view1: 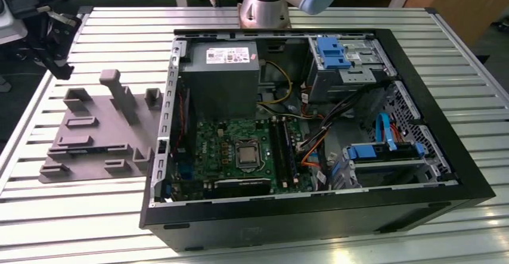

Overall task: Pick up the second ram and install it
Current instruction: 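Reach for the second ram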

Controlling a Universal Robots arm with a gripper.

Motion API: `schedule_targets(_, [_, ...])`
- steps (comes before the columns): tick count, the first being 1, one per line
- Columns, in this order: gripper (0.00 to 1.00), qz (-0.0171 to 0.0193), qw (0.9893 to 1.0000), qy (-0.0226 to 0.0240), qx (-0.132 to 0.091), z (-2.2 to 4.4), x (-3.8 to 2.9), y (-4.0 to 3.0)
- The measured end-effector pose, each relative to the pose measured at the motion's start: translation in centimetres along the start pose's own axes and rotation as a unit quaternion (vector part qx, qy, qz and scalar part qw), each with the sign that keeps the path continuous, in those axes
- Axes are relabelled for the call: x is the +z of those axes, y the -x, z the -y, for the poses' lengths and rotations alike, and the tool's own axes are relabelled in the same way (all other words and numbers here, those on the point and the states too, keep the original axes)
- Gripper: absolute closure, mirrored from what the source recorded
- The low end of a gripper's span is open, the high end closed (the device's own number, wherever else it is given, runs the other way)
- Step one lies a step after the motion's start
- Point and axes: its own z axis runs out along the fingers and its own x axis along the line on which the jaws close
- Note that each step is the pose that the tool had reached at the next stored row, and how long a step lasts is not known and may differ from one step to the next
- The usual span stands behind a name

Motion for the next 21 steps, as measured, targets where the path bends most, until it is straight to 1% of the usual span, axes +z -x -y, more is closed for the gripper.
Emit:
schedule_targets(13, [0.89,0.0,1.0,0.0,0.0,0.16,0.53,-0.87])
schedule_targets(21, [0.89,-0.0001,1.0,0.0,0.0,0.3,1.01,-1.34])
